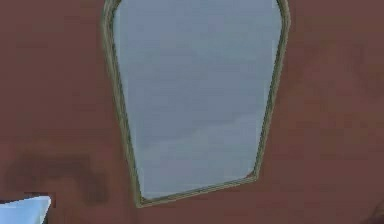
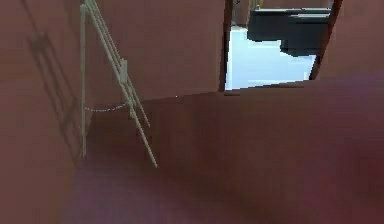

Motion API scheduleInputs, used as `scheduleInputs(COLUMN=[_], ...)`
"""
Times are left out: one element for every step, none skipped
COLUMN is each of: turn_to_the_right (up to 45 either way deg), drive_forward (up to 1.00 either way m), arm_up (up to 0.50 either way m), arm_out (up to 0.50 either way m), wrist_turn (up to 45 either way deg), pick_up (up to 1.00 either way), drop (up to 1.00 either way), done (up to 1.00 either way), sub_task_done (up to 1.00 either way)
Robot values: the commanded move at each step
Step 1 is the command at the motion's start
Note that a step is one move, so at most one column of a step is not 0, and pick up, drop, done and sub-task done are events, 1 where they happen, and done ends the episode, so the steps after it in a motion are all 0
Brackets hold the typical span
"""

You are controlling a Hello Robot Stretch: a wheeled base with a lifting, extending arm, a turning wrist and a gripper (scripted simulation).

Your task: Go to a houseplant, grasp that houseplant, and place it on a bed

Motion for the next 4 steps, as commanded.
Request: scheduleInputs(turn_to_the_right=[45.0, 45.0, 39.0, 0.0], drive_forward=[0.0, 0.0, 0.0, 0.0], arm_up=[0.0, 0.0, 0.0, 0.5], arm_out=[0.0, 0.0, 0.0, 0.0], wrist_turn=[0.0, 0.0, 0.0, 0.0], pick_up=[0.0, 0.0, 0.0, 0.0], drop=[0.0, 0.0, 0.0, 0.0], done=[0.0, 0.0, 0.0, 0.0], sub_task_done=[0.0, 0.0, 0.0, 0.0])
